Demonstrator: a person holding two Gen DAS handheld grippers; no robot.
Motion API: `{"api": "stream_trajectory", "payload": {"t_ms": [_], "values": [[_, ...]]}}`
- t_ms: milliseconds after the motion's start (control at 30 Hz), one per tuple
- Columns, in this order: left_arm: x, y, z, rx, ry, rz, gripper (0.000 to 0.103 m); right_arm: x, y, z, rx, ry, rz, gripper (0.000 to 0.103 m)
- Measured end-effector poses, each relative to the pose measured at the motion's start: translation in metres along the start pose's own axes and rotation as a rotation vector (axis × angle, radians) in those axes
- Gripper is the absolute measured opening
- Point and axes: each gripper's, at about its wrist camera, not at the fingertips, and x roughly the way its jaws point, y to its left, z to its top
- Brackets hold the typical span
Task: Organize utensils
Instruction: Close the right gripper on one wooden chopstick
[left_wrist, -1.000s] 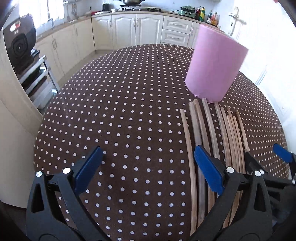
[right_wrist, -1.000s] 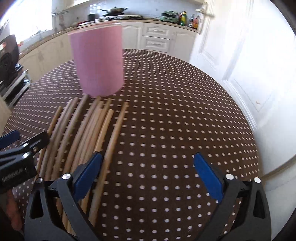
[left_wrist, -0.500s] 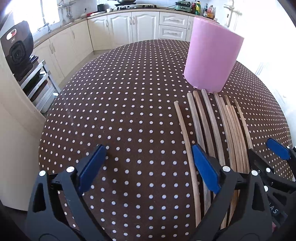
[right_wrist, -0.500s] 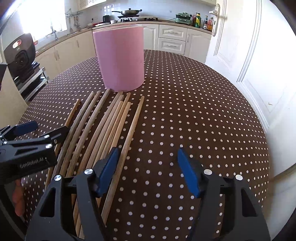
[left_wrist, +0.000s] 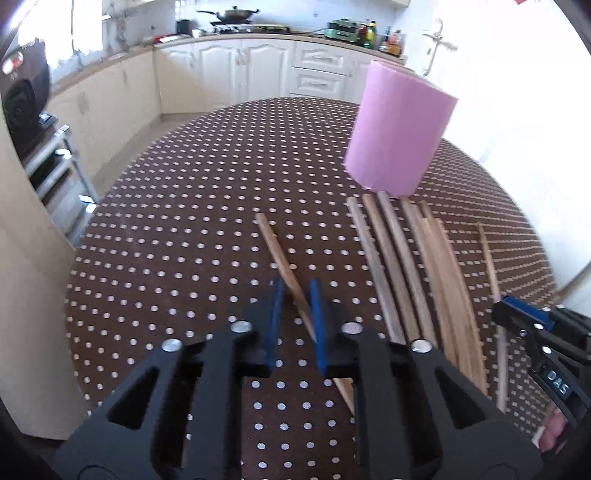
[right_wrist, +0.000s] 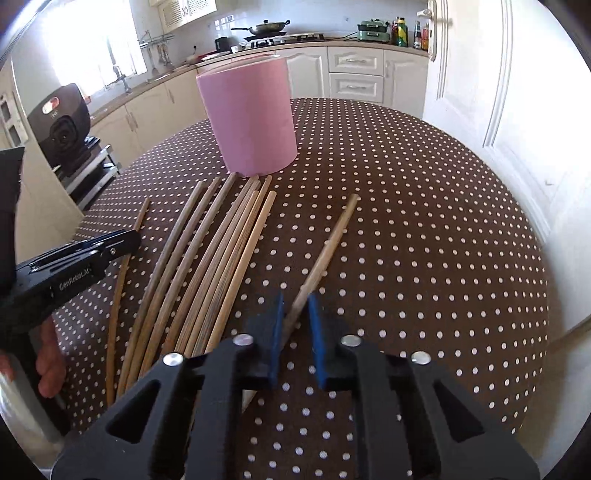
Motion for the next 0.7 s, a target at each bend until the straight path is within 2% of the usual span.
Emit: {"api": "stream_trajectory", "payload": {"t_ms": [100, 200, 367, 533, 700], "values": [[0.000, 0.006, 0.002, -0.009, 0.022, -0.076, 0.010, -0.003, 0.001, -0.002, -0.033, 0.005, -0.001, 0.008], [0.000, 0.007, 0.006, -0.003, 0.054, -0.073, 0.010, -0.003, -0.002, 0.000, -0.038, 0.018, -0.016, 0.006], [0.004, -0.001, 0.013, -0.003, 0.058, 0.022, 0.010, 0.002, -0.001, 0.004, -0.054, 0.016, -0.053, 0.007], [0.013, -0.010, 0.022, -0.017, 0.068, 0.111, 0.011, 0.011, 0.001, 0.013, -0.068, 0.008, -0.071, 0.015], [0.018, -0.027, 0.018, 0.009, 0.021, 0.196, 0.012, 0.017, 0.000, 0.018, -0.050, -0.019, -0.058, 0.017]]}}
